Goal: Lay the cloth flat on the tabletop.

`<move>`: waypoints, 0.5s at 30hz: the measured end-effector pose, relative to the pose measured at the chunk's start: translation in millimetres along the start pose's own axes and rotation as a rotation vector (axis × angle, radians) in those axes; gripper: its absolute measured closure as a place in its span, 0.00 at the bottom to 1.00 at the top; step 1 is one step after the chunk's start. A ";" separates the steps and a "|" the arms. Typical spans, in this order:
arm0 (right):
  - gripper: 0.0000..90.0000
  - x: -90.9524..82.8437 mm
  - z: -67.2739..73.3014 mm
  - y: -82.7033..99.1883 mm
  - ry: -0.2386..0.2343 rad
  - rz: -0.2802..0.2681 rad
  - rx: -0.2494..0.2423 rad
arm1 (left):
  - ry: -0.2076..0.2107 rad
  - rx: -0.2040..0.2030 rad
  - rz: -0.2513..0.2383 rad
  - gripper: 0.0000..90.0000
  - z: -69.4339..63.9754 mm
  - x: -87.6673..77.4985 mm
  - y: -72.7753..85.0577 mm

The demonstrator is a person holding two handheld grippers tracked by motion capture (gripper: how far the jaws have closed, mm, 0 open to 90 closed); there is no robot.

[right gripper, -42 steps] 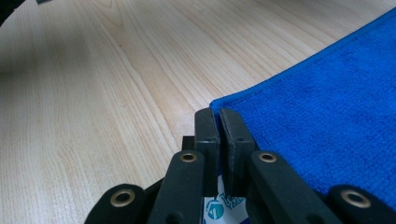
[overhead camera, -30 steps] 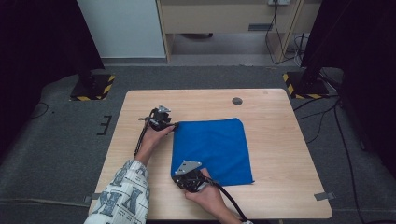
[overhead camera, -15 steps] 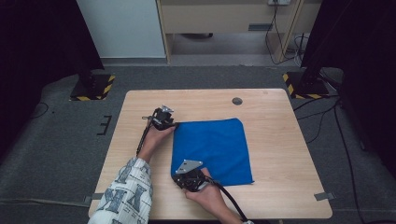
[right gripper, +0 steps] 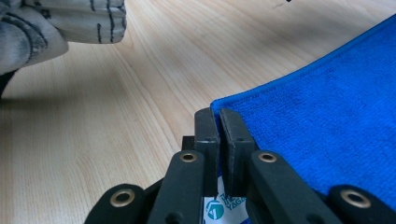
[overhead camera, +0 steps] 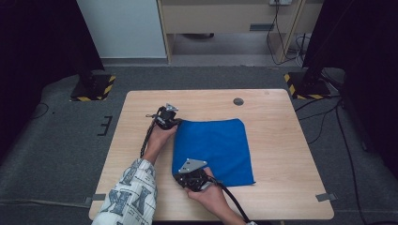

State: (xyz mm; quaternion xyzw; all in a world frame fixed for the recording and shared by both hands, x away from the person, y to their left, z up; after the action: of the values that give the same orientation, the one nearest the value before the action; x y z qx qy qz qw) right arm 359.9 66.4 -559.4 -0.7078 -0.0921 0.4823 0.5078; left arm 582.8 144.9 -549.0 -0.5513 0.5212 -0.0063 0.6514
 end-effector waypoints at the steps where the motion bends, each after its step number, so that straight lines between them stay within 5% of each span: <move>1: 0.96 -1.3 -0.4 -1.2 -0.002 -0.006 0.005 | -0.001 0.001 0.001 0.98 -0.6 -1.2 -1.6; 15: 0.97 -14.5 3.2 -24.6 0.013 -0.055 0.005 | -0.004 -0.008 0.004 0.98 -0.9 -16.0 -15.3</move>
State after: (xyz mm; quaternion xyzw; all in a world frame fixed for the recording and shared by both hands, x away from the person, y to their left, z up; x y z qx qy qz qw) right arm 358.7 70.9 -531.0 -0.7068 -0.1069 0.4640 0.5232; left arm 583.5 147.6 -527.0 -0.5528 0.5211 -0.0017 0.6503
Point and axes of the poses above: each handheld gripper's, and its own axes: x roughly forward along the jaws, y roughly out of its underside, z roughly to its left, the point moved 7 cm from there along x, roughly forward along the jaws, and after that the axes turned 11 degrees about y, right-handed, at the moved point
